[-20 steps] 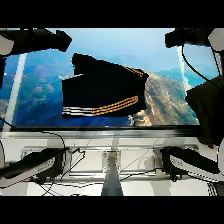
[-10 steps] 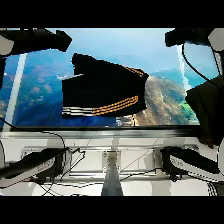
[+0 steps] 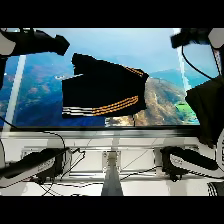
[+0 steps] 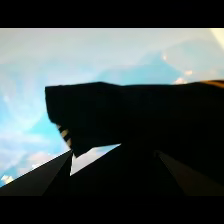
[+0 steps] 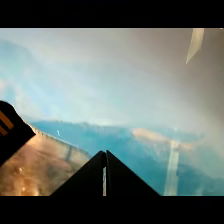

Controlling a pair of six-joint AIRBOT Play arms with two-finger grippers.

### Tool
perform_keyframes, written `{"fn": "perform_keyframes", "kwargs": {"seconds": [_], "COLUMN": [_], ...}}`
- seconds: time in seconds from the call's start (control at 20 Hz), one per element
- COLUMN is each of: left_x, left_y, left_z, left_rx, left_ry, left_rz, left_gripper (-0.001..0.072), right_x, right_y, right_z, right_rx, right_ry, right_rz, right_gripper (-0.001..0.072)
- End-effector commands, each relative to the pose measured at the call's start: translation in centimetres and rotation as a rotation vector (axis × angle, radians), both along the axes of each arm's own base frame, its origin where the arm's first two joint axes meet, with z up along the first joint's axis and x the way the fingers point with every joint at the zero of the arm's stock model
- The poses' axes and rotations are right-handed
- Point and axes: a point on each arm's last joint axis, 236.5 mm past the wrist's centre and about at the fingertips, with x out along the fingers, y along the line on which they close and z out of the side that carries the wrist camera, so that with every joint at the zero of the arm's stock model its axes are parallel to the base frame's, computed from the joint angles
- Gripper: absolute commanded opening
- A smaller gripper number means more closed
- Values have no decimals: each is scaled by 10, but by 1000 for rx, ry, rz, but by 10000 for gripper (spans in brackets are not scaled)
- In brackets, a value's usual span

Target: Fold the clothes and pants, and hang the long-sleeved shirts on hangers.

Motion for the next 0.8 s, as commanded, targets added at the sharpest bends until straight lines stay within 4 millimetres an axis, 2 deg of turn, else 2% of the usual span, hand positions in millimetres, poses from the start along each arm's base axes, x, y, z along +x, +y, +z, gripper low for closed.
{"fn": "perform_keyframes", "kwargs": {"seconds": [0.0,0.05,0.15,0.2,0.25,0.3,0.45,0.55,0.65,0.75], "left_x": [-10,-9,-14,-22,-33,-47,-101,-134,-156,-172], "left_y": [48,64,87,96,104,112,116,102,86,81], "left_z": [-32,-45,-79,-100,-120,-142,-200,-228,-246,-257], "left_rx": [177,187,128,99,74,54,-19,-103,-200,-265], "left_ry": [101,132,243,318,400,492,755,858,906,932], "left_rz": [58,91,172,193,213,229,218,182,146,142], "left_gripper": [534,534,533,533,534,534,534,538,538,538], "right_x": [-46,-65,-93,-97,-102,-109,-135,-146,-158,-160], "right_y": [-28,-23,-2,7,17,26,48,61,77,95], "right_z": [-93,-121,-154,-165,-178,-193,-245,-273,-290,-299], "right_rx": [288,437,741,867,959,1005,991,965,963,1018], "right_ry": [334,427,528,539,553,574,644,660,736,793], "right_rz": [-95,-96,-127,-162,-197,-225,-283,-309,-301,-309], "right_gripper": [22,23,24,84,371,538,551,550,550,550]}}
